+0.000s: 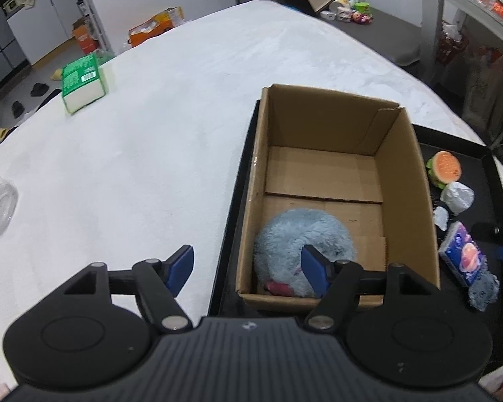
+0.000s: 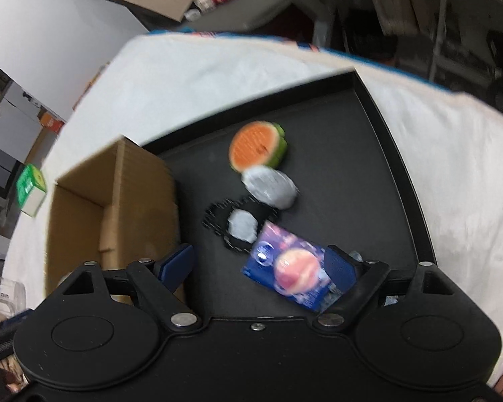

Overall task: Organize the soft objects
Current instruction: 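Move the right tool to the purple tissue pack and grasp it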

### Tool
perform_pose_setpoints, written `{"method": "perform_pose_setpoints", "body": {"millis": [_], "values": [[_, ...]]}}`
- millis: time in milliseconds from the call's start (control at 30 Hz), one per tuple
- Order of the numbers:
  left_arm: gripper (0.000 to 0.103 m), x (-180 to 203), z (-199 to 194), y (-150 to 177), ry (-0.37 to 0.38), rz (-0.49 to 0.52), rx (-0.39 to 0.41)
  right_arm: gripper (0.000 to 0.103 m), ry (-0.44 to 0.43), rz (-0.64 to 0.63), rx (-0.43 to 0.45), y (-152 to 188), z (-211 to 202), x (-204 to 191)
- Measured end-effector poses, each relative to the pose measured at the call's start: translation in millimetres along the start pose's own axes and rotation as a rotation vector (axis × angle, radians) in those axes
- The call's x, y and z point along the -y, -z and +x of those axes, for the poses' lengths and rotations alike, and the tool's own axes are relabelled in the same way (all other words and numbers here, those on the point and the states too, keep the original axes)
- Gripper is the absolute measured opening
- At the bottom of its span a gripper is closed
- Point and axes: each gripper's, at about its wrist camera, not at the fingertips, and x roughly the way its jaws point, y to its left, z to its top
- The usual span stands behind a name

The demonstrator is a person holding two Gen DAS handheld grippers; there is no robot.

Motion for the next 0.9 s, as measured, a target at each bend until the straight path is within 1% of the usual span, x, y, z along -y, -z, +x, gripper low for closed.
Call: {"method": "perform_pose_setpoints", "body": {"millis": [133,267,367,467,600,733,900], "values": [[0.069,3.0,5.2,-2.1,-0.045,-0.019,-0.024,0.08,-0.003,0.019,-0.041,0.2,15.2,13.3],[0.069,9.3,6.2,-4.5,-0.071,-0.017,-0.03,0.08,-0.01,0.013,-0.066,-2.9,27.4,15.6],[0.069,15.7,7.4,-5.2,-0.089,-0.007,-0.034,0.08,-0.035,-0.005,-0.063,-5.9,32.2,13.2],[0.069,20.4,9.3,-5.8,-0.104,-0.003,-0.04,0.081,-0.038,-0.033,-0.07,-6.8,36.1,10.8],[0.069,26.1,10.9,-7.7,-0.12,-0.004,-0.041,0.081,0.013,-0.161,-0.06,-2.2,38.9,-3.5],[0.069,32.1,12.5,-8.9,-0.13,0.006,-0.042,0.085,0.006,-0.272,-0.061,4.2,40.0,-15.4],[0.069,36.1,13.7,-10.3,-0.145,0.012,-0.044,0.088,0.028,-0.369,-0.072,10.1,39.9,-21.7]]}}
